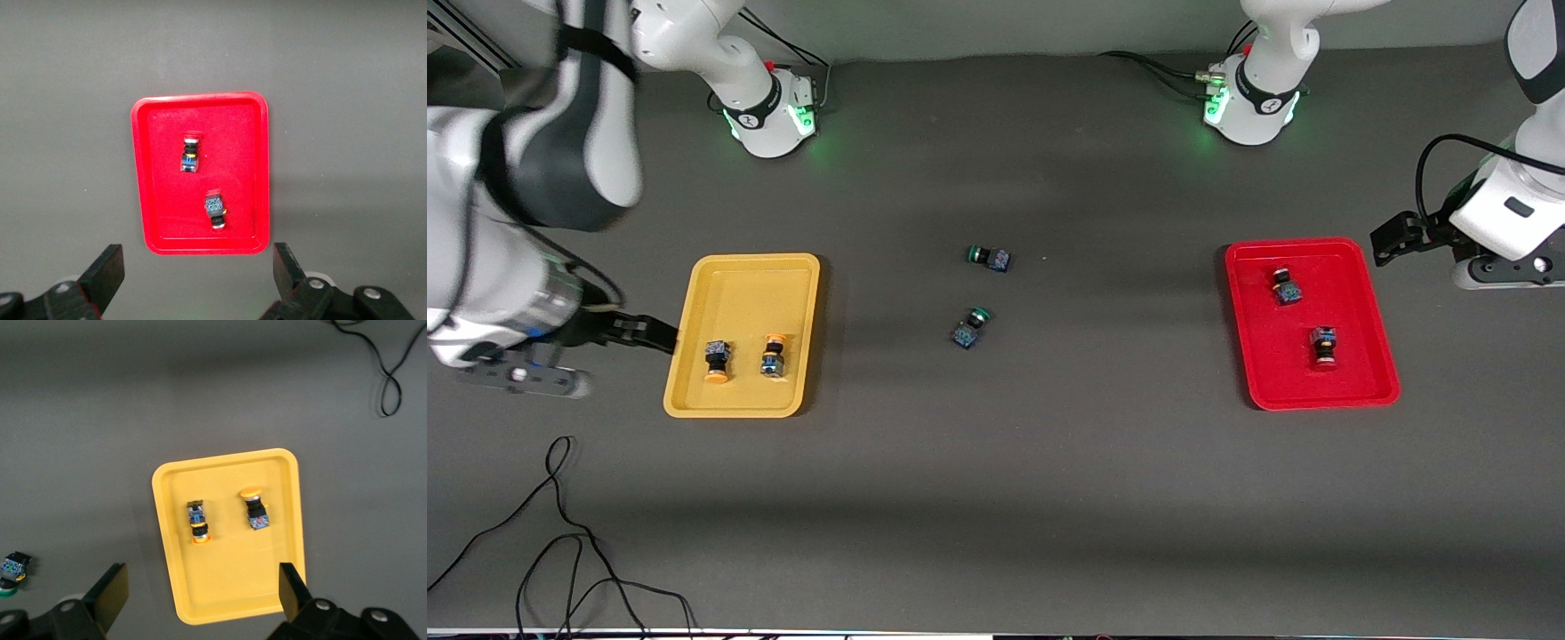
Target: Place red and yellow buttons in trays
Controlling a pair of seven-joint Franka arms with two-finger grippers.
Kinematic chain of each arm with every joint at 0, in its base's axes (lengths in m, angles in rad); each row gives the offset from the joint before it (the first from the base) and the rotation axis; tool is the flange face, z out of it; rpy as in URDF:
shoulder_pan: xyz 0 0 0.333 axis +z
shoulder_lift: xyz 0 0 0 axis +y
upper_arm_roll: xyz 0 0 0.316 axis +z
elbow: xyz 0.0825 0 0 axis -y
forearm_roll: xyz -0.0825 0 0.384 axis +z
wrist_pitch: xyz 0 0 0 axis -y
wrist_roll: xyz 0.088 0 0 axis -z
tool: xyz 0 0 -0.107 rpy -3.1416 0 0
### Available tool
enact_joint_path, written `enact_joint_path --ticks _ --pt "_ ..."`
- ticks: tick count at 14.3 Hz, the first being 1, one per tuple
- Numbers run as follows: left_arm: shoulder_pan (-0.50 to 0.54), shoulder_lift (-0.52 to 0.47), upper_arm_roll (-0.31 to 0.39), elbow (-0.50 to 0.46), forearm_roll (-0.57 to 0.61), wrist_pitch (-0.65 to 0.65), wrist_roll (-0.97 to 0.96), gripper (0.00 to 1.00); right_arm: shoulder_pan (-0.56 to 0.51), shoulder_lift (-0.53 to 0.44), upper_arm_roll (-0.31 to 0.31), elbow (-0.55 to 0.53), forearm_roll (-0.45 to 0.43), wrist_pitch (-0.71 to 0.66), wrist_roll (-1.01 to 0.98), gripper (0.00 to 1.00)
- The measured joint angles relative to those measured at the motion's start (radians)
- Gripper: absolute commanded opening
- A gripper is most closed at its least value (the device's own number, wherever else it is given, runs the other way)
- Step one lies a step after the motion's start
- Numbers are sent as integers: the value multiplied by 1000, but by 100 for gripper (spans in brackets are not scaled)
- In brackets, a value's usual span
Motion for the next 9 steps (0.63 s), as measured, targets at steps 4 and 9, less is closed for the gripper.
enact_joint_path --ticks 4,9 --pt "-3 0 11 15 5 -23 0 99 -415 -164 419 -22 -60 -16 19 100" --pt "-4 0 12 15 5 -42 0 99 -771 -241 754 -111 -112 -7 11 100"
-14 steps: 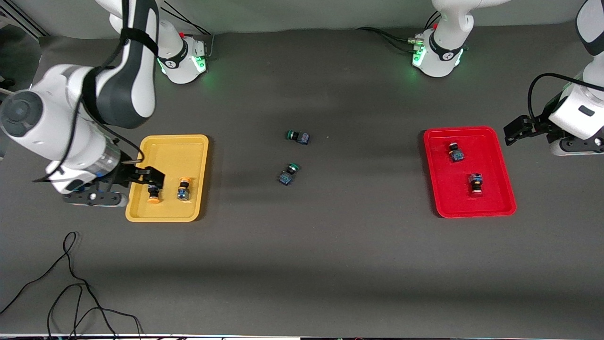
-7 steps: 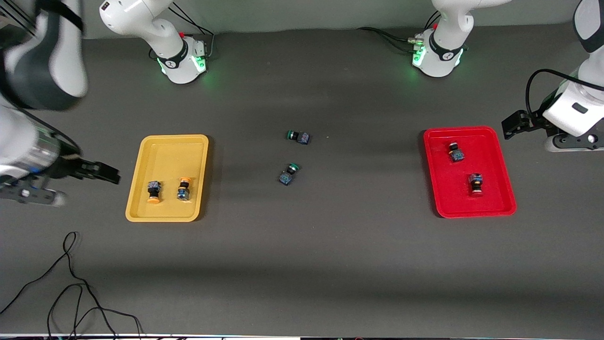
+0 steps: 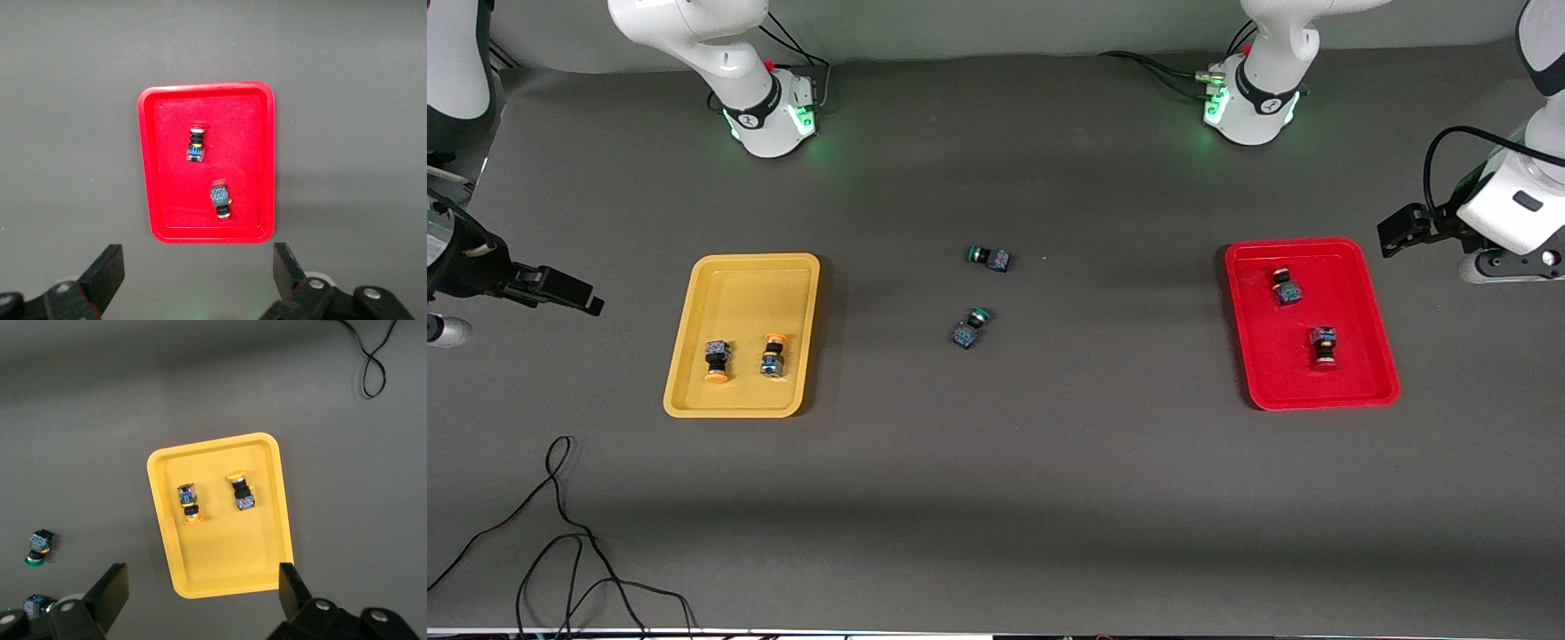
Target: Place red and yellow buttons in trays
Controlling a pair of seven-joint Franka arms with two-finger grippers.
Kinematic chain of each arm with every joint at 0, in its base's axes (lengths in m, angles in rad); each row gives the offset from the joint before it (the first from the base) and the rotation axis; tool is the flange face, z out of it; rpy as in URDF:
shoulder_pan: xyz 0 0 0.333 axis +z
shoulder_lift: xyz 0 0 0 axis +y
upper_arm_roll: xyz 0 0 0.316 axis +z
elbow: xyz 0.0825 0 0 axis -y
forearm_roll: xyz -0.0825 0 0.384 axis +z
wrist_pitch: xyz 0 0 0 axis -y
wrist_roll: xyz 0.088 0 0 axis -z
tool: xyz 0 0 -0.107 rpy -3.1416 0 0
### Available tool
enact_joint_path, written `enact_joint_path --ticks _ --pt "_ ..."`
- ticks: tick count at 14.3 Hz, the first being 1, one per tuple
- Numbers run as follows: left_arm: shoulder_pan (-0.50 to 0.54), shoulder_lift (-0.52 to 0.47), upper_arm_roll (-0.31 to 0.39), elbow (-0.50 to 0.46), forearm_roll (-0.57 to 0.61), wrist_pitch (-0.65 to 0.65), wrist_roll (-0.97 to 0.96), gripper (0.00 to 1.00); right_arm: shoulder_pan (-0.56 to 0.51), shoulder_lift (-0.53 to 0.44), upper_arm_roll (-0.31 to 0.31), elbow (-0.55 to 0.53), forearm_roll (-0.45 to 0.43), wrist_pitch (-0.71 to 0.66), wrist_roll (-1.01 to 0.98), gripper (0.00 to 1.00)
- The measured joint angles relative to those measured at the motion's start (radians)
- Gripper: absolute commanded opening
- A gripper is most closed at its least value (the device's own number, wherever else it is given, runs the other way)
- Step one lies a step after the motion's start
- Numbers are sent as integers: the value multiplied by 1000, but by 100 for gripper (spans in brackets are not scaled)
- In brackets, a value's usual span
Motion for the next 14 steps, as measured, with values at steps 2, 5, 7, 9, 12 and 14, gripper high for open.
enact_joint_path --ticks 2,5,7,9,12,14 --pt "0 0 0 2 0 -7 0 99 -25 -18 18 -25 -2 8 -42 100" --pt "0 0 1 5 0 -8 0 99 -26 -24 20 -26 -49 11 -88 100" --pt "0 0 1 10 0 -9 0 99 -26 -27 23 -21 -60 7 -90 100" --pt "-1 0 1 15 0 -9 0 99 -26 -31 24 -19 -61 -4 -90 100" --pt "-1 0 1 16 0 -11 1 99 -26 -35 23 -19 -63 -12 -91 100" --pt "-1 0 1 17 0 -17 1 99 -26 -35 23 -19 -63 -13 -91 100"
